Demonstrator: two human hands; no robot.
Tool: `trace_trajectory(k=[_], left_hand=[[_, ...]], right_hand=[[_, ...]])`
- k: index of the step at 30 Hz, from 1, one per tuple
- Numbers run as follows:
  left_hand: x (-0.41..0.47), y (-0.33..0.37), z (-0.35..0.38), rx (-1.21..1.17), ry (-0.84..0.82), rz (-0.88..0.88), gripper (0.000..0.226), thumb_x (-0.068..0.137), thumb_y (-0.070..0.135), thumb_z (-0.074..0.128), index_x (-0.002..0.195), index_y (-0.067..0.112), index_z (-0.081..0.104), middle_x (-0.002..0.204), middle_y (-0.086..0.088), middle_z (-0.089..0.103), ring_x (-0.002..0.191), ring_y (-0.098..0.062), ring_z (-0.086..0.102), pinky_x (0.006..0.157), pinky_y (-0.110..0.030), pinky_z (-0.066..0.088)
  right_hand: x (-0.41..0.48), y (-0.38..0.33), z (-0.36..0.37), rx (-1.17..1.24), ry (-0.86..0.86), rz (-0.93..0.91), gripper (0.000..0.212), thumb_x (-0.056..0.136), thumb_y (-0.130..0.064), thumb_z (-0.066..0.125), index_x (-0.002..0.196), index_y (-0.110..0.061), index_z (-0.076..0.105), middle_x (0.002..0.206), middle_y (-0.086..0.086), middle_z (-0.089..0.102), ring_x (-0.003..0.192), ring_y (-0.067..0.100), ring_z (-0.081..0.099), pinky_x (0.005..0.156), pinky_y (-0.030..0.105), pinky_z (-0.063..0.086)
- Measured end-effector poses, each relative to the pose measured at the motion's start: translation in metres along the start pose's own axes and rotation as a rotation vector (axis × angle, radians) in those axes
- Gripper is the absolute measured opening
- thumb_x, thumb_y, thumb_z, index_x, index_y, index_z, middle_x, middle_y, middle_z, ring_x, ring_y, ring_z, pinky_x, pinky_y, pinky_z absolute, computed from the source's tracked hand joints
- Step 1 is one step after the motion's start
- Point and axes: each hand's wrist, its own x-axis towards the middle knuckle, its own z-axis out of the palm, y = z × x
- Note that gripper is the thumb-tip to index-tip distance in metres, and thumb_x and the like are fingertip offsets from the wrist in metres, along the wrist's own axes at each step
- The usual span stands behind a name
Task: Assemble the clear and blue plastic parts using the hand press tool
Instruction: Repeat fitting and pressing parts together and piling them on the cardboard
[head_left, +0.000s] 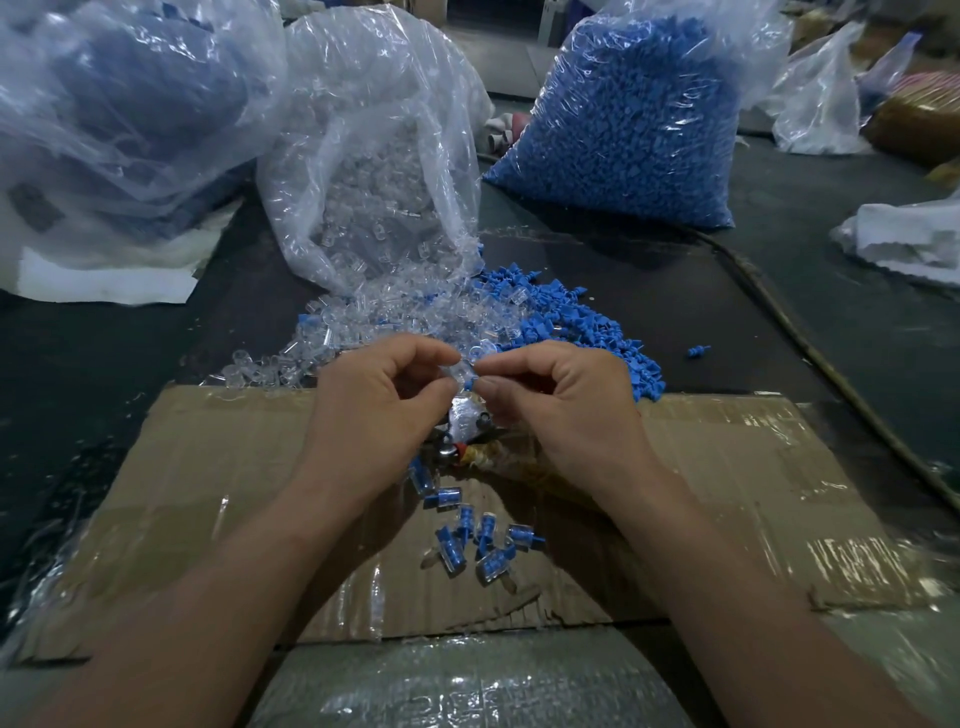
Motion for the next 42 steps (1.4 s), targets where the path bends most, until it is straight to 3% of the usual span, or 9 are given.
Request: trace_trajectory(k=[4,11,14,18,22,27,34,42], left_hand=[[-0.002,0.001,-0.001,-0.007,-0.056,0.008,0.027,0.079,0.007,0.068,0.081,0.033,0.061,0.076,0.005,0.067,0.066,-0.004,0.064,0.059,-0.012,0.051],[0.0,-0.001,0.0,-0.024,0.015,-0.018,0.025,0.078,0.005,0.069,0.081,0.029,0.063,0.075,0.004,0.067,0.065,-0.006,0.064,0.058,-0.012,0.051],[-0.002,0.001,0.0,-0.023,-0.07,-0.018,0.023,0.079,0.006,0.067,0.082,0.028,0.063,0.076,0.0,0.068,0.066,-0.01,0.066,0.061,-0.018,0.055],[-0.004,0.005,0.0,-0.041,-0.119,0.0,0.021,0.079,0.006,0.065,0.082,0.026,0.063,0.076,0.001,0.068,0.066,-0.009,0.066,0.06,-0.015,0.054],[-0.004,0.007,0.0,-0.126,-0.103,-0.009,0.02,0.076,0.007,0.067,0.08,0.026,0.064,0.074,0.003,0.069,0.068,-0.006,0.067,0.061,-0.015,0.053],[0.0,0.005,-0.002,-0.327,-0.066,-0.133,0.017,0.072,0.001,0.067,0.078,0.017,0.065,0.07,-0.003,0.07,0.059,-0.009,0.065,0.056,-0.014,0.051],[0.001,0.006,-0.004,-0.511,-0.141,-0.26,0.015,0.056,0.012,0.065,0.07,0.014,0.069,0.067,-0.005,0.07,0.057,-0.013,0.065,0.057,-0.021,0.054],[0.002,0.003,-0.004,-0.502,-0.167,-0.281,0.018,0.058,0.012,0.065,0.076,0.01,0.069,0.072,-0.006,0.071,0.059,-0.013,0.065,0.057,-0.019,0.055]], right_hand=[[-0.002,-0.001,0.002,-0.038,0.057,-0.044,0.022,0.075,-0.016,0.073,0.073,-0.035,0.061,0.065,-0.017,0.061,0.062,-0.003,0.06,0.059,0.01,0.049],[-0.003,-0.005,0.003,-0.119,0.162,-0.175,0.004,0.077,-0.015,0.072,0.079,-0.012,0.069,0.067,-0.015,0.06,0.065,0.006,0.06,0.058,0.017,0.051],[-0.003,-0.005,0.005,-0.175,0.189,-0.232,0.006,0.077,-0.013,0.072,0.08,-0.008,0.07,0.069,-0.009,0.061,0.069,0.009,0.06,0.06,0.02,0.051],[-0.003,-0.004,0.006,-0.233,0.182,-0.26,0.008,0.077,-0.014,0.071,0.083,-0.008,0.07,0.072,-0.004,0.064,0.074,0.008,0.059,0.065,0.019,0.05],[-0.003,-0.003,0.006,-0.144,0.129,-0.259,0.017,0.077,-0.017,0.07,0.09,-0.007,0.07,0.077,-0.009,0.062,0.075,0.005,0.061,0.066,0.015,0.051],[0.0,0.002,0.001,-0.202,0.066,-0.316,0.025,0.077,-0.013,0.069,0.102,-0.008,0.068,0.09,-0.008,0.058,0.079,0.001,0.056,0.076,0.014,0.048],[0.0,0.008,0.002,-0.144,0.068,-0.292,0.026,0.079,-0.003,0.067,0.105,-0.006,0.067,0.096,-0.008,0.062,0.094,0.003,0.059,0.083,0.012,0.047],[0.0,0.01,0.002,-0.136,0.071,-0.278,0.027,0.078,-0.008,0.067,0.105,-0.008,0.066,0.094,-0.01,0.061,0.093,-0.001,0.057,0.08,0.008,0.046]])
